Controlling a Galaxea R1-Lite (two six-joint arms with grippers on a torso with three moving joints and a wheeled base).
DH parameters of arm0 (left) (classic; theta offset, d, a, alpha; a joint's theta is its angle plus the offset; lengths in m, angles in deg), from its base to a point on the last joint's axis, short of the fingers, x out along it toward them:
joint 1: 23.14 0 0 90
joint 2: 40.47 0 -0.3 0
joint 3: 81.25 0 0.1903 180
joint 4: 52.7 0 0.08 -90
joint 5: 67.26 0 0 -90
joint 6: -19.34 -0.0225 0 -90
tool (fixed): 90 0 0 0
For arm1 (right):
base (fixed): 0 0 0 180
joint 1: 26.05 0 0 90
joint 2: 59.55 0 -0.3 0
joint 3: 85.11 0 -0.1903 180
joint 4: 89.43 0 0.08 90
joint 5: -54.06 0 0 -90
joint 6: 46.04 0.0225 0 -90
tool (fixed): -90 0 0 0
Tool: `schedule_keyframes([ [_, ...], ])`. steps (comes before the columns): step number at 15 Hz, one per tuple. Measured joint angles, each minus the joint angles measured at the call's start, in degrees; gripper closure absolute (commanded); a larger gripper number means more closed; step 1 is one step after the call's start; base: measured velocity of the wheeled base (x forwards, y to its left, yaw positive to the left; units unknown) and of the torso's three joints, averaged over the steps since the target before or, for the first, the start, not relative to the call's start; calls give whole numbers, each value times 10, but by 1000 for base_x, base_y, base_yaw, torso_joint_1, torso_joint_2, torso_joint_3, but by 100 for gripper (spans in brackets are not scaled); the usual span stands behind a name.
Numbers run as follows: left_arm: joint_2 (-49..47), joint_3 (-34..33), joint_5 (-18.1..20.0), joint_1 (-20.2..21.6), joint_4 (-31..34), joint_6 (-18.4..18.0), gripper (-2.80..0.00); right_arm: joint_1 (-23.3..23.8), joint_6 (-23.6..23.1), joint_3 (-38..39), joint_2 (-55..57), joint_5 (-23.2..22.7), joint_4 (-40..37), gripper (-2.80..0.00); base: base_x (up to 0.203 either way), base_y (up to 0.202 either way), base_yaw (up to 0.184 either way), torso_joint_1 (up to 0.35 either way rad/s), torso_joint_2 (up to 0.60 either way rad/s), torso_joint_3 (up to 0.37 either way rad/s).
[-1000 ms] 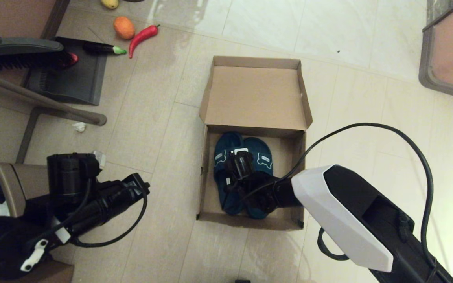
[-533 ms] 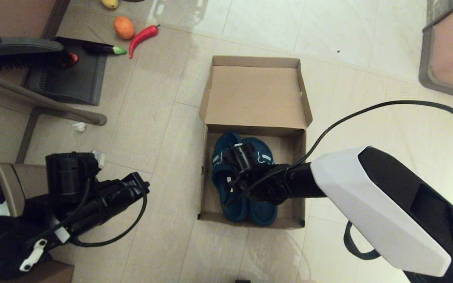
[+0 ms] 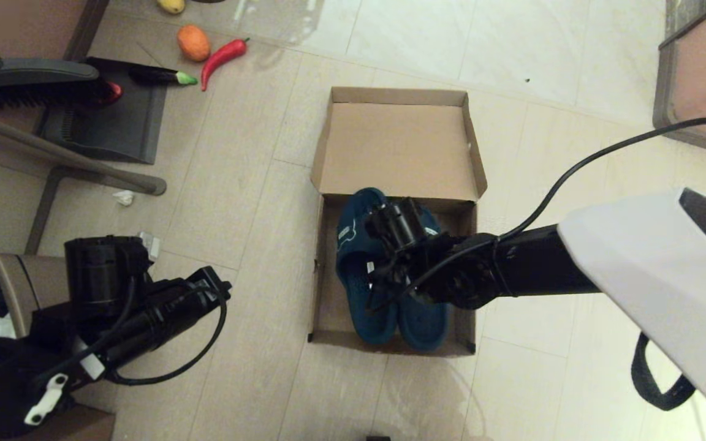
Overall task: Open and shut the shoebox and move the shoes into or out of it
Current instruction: Put the shoes out of the shoe box
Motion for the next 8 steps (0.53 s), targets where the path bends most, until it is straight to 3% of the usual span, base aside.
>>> schedule_keyframes([
  [5,0,-2,1,0,0,0,0,12,7,98,-120,-1,0,0,0,0,0,0,0,0],
  [8,0,-8,2,0,1,0,0,74,10,154,-192,-2,0,0,0,0,0,0,0,0],
])
